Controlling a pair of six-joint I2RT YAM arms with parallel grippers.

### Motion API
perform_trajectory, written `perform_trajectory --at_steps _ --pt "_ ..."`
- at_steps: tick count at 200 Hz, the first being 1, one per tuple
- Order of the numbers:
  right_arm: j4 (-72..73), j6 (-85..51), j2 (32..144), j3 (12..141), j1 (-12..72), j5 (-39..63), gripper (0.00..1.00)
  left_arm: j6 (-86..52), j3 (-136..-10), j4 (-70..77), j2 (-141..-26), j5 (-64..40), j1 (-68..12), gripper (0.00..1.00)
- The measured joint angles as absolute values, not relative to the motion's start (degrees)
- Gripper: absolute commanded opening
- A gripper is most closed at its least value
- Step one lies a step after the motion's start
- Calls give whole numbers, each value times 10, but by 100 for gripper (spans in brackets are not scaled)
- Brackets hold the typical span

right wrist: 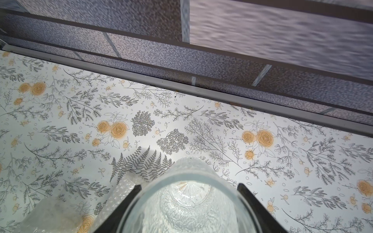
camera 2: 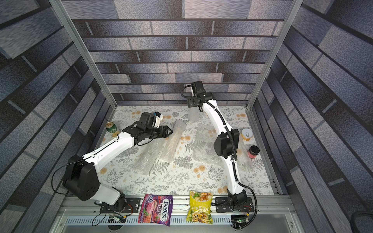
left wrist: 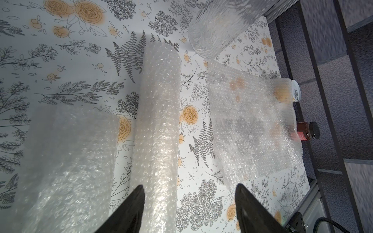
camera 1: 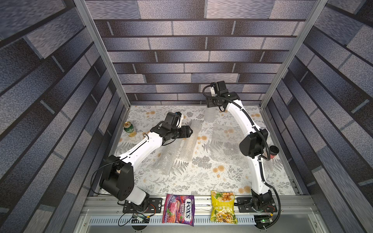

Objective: Unwrap the vase from the bubble wrap
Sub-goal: Place the vase at the center of the board.

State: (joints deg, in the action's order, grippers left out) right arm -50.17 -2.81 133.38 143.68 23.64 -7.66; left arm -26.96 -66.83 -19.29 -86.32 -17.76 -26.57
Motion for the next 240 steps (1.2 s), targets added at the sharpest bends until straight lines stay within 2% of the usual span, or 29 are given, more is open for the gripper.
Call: perform_trajectory --at_steps 166,240 --pt "-500 -27 1395 1461 236 -70 17 -259 -669 -208 -863 -178 -254 73" --pt "-414 -40 1340 1342 236 -73 28 -259 -669 -208 -863 -178 -254 73"
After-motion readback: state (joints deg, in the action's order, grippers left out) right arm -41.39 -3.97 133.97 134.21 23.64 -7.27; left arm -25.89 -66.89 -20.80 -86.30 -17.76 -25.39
